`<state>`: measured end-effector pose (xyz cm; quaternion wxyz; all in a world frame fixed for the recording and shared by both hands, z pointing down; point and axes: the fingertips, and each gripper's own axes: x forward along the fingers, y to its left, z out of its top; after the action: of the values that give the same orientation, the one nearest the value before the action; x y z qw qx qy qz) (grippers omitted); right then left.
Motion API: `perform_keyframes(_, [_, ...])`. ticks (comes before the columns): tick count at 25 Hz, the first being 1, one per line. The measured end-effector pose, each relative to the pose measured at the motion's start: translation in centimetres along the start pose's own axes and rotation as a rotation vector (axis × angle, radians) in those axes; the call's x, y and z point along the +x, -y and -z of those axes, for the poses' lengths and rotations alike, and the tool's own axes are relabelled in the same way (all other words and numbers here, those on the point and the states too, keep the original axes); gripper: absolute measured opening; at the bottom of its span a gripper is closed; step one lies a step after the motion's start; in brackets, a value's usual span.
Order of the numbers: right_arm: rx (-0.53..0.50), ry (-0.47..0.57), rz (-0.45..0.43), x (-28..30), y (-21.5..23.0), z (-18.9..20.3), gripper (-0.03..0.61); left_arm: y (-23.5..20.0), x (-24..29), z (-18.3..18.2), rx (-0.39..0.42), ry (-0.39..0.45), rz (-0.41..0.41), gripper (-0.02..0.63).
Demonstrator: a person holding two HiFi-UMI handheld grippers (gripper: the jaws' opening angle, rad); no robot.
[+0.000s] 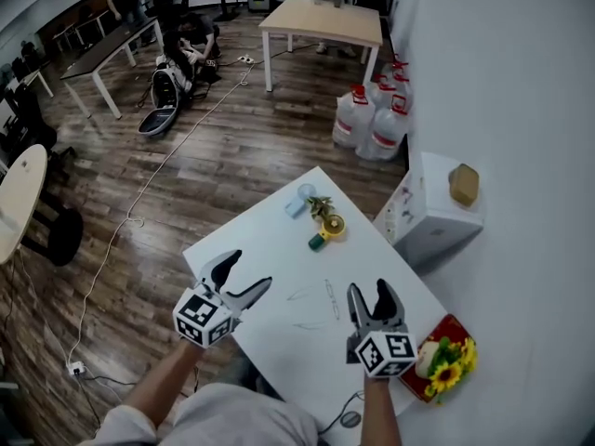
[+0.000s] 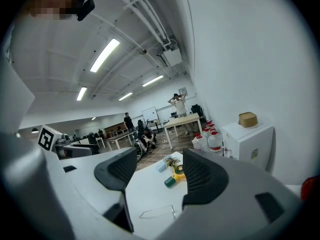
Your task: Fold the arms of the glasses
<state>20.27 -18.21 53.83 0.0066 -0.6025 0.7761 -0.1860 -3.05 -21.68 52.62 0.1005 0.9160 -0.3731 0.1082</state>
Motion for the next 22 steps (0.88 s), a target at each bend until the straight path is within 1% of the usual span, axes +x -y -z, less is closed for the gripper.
perform_keyframes(4, [0.004, -0.120, -0.031, 1.7, 2.1, 3.2, 0.275, -0.8, 0.8, 0.9, -0.004, -0.023, 0.009, 0.347])
perform_keyframes(7, [0.052, -0.289, -0.102, 3.0, 2.6, 7.7, 0.268, -1.5, 1.2, 1.5, -0.012, -0.042, 0.015, 0.347])
perform_keyframes(9, [0.064, -0.430, -0.165, 3.5, 2.8, 11.2, 0.235, -1.8, 1.3, 2.1, -0.024, -0.057, 0.017, 0.347])
perform_keyframes(11, [0.067, -0.560, -0.220, 3.7, 3.2, 14.2, 0.132, -2.2, 1.3, 2.6, -0.033, -0.071, 0.017, 0.347])
perform_keyframes(13, [0.124, -0.669, -0.265, 3.9, 3.6, 17.1, 0.132, -2.7, 1.1, 3.3, -0.043, -0.084, 0.015, 0.347])
perform_keyframes(14, [0.154, -0.707, -0.280, 4.0, 3.8, 18.2, 0.134, -3.0, 0.9, 3.6, -0.048, -0.090, 0.012, 0.347])
perform_keyframes(18, [0.243, -0.789, -0.280, 5.4, 5.0, 21.0, 0.140, -4.0, 0.4, 5.3, -0.071, -0.118, -0.002, 0.347])
perform_keyframes(22, [0.408, -0.827, -0.298, 6.8, 5.8, 23.0, 0.140, -4.4, 0.6, 6.9, -0.094, -0.151, 0.001, 0.347])
